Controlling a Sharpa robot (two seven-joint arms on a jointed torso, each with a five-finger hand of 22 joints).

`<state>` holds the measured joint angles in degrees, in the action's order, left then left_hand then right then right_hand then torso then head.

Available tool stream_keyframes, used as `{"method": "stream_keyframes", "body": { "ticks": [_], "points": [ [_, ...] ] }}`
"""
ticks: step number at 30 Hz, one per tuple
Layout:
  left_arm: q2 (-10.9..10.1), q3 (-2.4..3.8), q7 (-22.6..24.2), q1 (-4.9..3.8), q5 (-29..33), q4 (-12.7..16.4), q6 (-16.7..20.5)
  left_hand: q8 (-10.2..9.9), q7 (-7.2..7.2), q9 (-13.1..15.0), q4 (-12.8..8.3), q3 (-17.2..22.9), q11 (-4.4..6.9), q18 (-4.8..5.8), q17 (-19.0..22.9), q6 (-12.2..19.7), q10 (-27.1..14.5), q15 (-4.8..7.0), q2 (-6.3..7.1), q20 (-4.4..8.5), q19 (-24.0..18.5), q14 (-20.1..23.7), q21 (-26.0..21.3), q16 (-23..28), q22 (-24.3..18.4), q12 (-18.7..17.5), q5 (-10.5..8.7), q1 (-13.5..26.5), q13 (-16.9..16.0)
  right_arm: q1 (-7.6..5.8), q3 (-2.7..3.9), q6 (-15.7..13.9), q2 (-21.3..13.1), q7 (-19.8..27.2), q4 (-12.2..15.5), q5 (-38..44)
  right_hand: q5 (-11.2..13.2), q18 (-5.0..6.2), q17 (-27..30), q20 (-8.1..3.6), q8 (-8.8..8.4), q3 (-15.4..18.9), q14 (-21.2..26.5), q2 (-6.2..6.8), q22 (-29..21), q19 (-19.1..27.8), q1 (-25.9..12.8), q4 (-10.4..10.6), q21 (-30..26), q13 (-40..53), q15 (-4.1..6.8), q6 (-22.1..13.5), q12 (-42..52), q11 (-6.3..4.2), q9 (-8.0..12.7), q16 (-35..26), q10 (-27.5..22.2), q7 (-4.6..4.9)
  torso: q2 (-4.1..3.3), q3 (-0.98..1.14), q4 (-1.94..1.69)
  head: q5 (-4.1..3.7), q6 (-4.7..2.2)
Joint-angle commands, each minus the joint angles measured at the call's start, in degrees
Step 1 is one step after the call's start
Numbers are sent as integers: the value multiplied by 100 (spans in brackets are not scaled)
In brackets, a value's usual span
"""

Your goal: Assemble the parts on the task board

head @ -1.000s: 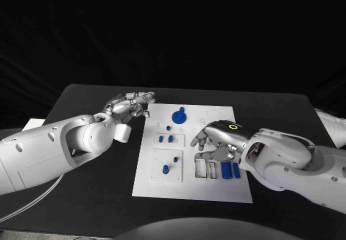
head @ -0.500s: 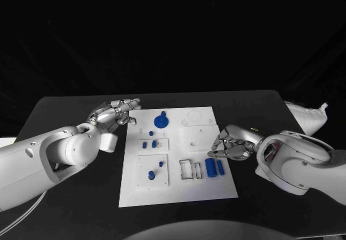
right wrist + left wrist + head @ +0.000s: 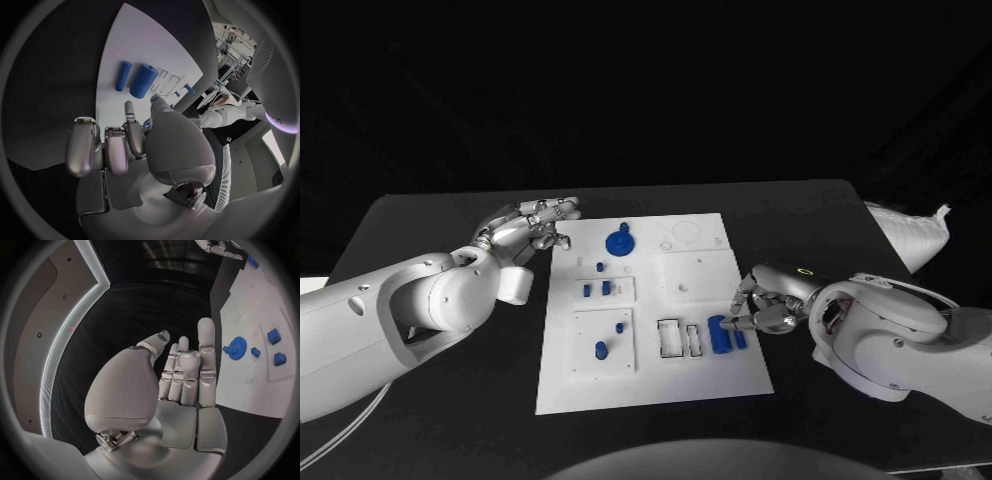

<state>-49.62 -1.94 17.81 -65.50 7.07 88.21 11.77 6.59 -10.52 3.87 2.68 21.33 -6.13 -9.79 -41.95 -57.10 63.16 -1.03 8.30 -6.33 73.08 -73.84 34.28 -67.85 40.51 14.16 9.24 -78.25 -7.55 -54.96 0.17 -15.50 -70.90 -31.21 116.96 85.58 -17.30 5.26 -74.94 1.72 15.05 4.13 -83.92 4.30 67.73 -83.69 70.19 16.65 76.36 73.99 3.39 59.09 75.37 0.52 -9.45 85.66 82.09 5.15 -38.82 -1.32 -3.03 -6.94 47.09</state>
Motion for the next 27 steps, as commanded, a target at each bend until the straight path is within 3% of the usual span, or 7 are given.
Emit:
{"method": "stream_keyframes", "body": {
  "ticks": [1, 19, 27],
  "points": [
    [-6, 1, 69, 1, -28, 20, -99, 25, -15, 4, -18, -12, -1, -60, 4, 36, -28, -6, -36, -25, -20, 52, -23, 37, -5, 15, -35, -24, -5, 46, -4, 227, 88, -191, -38, 290, -23, -99, -792, 21, 33, 44, -480, -5, 19, -58, -66, 0, 43, 20, 34, -46, 15, -2, -11, 43, -15, 3, -6, -5, 7, 31, 6],
    [-52, 0, 57, 2, -28, 49, -95, 25, -15, 4, -18, -12, -1, -60, 4, 36, -28, -6, -36, -25, -20, 52, -23, 37, -5, 15, -35, -24, -5, 237, -6, 599, 435, -228, -290, 721, 21, -118, -877, 24, 106, 140, -494, -46, 125, -79, -61, -5, 109, 183, 34, -65, 135, -6, -56, 93, 48, -3, -11, -6, 7, 82, 55],
    [-70, -1, 50, 2, -28, 62, -101, 25, -15, 4, -18, -12, -1, -60, 4, 36, -28, -6, -36, -25, -20, 52, -23, 37, -5, 15, -35, -24, -5, 349, -6, 635, 654, -236, -423, 852, 49, -118, -881, 23, 154, 170, -493, -85, 135, -75, -21, -15, 115, 198, 36, -55, 129, -11, -87, 96, 42, -12, -12, -8, 6, 98, 84]
  ]
}}
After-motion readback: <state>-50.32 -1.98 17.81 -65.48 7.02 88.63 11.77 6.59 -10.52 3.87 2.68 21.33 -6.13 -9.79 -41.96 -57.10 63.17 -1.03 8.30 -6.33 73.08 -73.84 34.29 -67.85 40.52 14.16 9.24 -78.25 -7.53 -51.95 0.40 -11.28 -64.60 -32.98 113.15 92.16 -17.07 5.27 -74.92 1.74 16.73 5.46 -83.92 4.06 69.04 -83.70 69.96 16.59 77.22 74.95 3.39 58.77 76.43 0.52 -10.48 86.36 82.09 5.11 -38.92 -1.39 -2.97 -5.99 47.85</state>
